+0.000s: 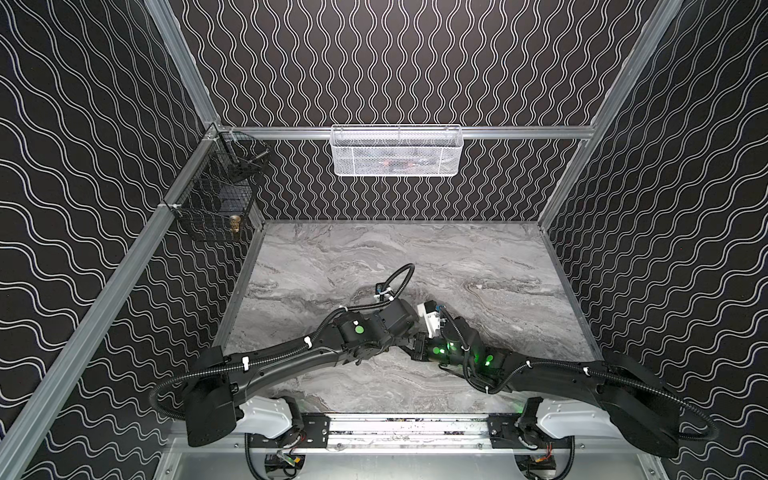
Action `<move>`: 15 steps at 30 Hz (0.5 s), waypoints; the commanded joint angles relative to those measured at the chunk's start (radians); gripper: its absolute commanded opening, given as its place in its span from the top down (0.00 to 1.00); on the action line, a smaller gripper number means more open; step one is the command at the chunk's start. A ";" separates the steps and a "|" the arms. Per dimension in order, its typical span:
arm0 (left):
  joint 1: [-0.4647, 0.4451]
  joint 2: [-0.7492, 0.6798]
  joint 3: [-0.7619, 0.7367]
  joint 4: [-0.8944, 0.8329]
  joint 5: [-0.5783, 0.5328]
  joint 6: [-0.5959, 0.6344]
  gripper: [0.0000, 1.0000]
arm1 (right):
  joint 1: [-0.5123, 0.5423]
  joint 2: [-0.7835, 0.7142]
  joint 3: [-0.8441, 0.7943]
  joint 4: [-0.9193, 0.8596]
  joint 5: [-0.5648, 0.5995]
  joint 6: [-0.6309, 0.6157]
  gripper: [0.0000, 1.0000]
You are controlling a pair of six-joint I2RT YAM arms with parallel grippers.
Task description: Unlock with the key
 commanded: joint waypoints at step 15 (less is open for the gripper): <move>-0.032 0.012 -0.026 -0.145 0.058 -0.019 0.90 | -0.005 0.021 0.058 0.149 0.056 -0.040 1.00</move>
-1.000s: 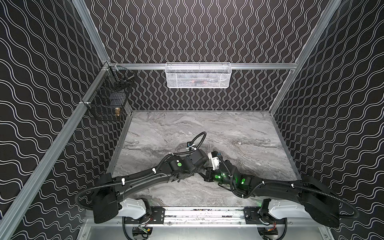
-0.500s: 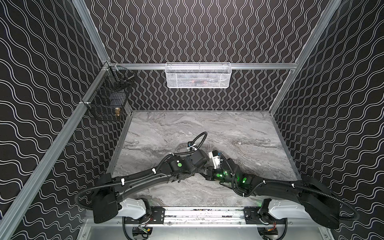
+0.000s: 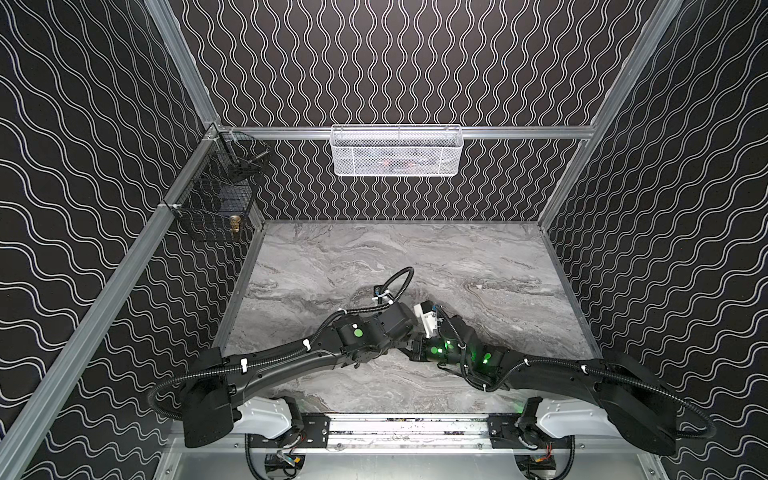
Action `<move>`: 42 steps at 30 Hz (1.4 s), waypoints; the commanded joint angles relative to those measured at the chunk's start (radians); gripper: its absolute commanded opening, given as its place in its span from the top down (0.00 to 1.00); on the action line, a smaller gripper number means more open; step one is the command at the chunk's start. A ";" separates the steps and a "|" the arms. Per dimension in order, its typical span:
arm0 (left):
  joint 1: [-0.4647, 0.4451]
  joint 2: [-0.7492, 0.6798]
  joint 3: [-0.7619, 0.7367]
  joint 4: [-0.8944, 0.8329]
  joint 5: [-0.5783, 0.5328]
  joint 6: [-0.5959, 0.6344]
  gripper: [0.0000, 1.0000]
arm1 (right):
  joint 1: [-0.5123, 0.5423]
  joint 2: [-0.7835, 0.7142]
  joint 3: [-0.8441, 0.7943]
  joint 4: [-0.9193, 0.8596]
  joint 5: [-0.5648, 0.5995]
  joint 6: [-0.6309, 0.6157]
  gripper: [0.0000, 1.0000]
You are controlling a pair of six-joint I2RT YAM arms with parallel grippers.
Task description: Unlock with the key
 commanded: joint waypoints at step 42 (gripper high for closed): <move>-0.008 -0.064 -0.087 -0.038 0.132 -0.082 0.94 | -0.100 -0.007 0.033 0.239 -0.157 -0.009 1.00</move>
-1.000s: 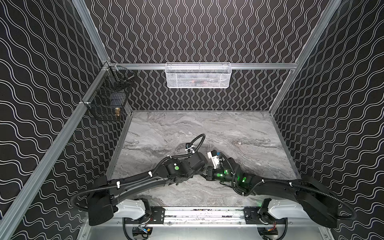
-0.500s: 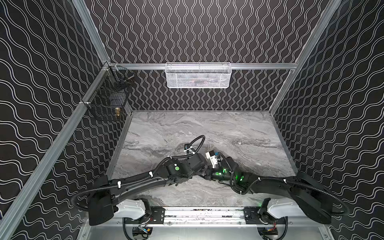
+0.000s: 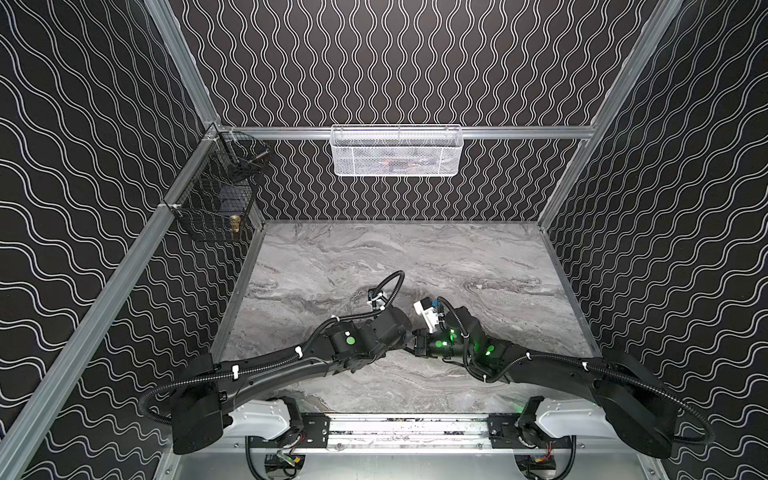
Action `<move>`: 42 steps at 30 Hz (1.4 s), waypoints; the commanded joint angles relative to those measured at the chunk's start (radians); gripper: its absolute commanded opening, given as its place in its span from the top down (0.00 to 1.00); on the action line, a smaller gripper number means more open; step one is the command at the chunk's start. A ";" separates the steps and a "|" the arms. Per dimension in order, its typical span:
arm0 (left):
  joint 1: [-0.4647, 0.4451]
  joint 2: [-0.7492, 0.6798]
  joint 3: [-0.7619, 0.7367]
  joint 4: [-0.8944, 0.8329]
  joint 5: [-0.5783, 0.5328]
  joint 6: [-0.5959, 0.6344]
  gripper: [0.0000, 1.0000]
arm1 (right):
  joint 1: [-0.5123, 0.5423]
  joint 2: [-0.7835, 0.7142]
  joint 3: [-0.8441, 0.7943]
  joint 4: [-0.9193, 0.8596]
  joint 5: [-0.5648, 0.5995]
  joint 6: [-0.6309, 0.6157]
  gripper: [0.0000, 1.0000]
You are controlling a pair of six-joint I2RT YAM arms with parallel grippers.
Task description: Unlock with the key
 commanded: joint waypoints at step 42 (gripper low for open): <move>0.068 0.015 0.088 -0.154 0.003 -0.079 0.95 | 0.034 0.032 -0.062 0.269 0.074 0.009 0.85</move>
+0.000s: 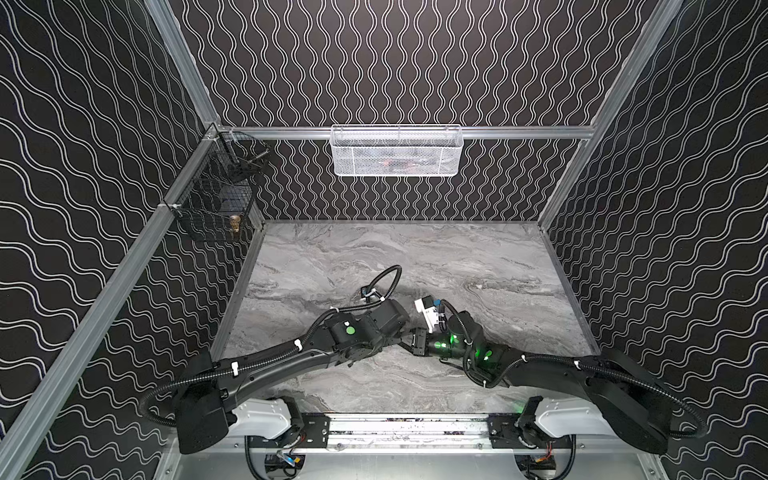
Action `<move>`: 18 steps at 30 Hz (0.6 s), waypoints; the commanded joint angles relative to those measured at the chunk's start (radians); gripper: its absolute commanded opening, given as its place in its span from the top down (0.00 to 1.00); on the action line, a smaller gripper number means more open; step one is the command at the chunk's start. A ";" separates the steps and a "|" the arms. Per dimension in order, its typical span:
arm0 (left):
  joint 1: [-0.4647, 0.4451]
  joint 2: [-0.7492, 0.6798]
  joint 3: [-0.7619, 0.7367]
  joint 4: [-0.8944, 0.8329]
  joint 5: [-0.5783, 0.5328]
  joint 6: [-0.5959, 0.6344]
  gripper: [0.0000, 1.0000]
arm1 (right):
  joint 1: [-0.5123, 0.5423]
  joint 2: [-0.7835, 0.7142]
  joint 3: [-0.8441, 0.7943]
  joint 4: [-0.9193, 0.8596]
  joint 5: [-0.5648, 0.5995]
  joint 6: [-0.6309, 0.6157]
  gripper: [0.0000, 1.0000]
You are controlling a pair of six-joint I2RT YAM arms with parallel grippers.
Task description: Unlock with the key
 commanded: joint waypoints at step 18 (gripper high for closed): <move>0.010 -0.025 0.012 -0.002 -0.033 -0.061 0.95 | 0.164 -0.031 -0.049 0.127 0.343 0.075 0.77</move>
